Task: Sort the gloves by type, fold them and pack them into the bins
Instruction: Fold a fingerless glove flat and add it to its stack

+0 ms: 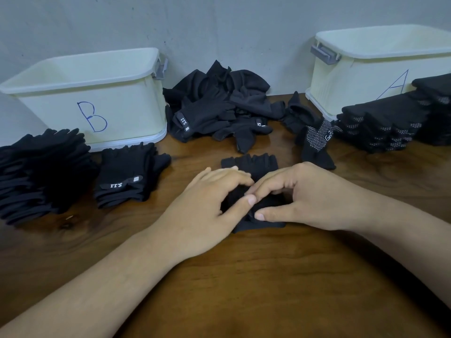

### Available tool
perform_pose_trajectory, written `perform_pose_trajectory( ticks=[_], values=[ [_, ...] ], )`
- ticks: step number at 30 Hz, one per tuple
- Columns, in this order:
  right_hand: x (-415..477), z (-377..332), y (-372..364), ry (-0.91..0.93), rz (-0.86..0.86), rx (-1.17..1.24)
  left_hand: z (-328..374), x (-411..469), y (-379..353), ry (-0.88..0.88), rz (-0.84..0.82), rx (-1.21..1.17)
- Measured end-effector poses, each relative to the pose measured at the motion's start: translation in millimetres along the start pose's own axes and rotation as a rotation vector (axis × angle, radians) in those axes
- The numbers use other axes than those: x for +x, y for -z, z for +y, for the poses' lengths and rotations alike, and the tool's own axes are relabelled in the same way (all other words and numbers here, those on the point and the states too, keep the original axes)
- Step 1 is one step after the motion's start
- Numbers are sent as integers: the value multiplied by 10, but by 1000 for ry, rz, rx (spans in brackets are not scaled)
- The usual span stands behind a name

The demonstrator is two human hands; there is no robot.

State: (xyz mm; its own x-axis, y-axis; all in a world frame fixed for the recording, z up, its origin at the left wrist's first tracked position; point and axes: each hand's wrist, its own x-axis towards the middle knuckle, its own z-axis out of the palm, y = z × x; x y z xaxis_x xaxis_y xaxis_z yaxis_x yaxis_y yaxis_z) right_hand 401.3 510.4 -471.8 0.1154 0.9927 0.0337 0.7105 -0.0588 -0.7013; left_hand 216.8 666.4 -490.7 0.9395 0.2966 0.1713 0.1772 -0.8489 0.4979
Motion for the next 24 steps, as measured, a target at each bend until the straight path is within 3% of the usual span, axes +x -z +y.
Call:
perform_pose_trajectory(
  ticks=[4, 7, 12, 15, 18, 24],
  values=[
    [-18, 38, 145, -31, -6, -77, -62, 12, 12, 62, -214, 110],
    [-33, 107, 258, -53, 14, -100, -44, 1, 35, 70, -277, 157],
    [-43, 133, 285, -85, 29, -131, 0, 6, 31, 93, -273, 181],
    [-23, 188, 266, -132, 224, -193, 5, 5, 28, 95, -270, 192],
    [21, 238, 256, -299, 401, -388, 4, -4, 24, 90, -268, 201],
    [96, 211, 125, -410, 394, -333, 7, -5, 11, 89, -273, 235]
  ],
)
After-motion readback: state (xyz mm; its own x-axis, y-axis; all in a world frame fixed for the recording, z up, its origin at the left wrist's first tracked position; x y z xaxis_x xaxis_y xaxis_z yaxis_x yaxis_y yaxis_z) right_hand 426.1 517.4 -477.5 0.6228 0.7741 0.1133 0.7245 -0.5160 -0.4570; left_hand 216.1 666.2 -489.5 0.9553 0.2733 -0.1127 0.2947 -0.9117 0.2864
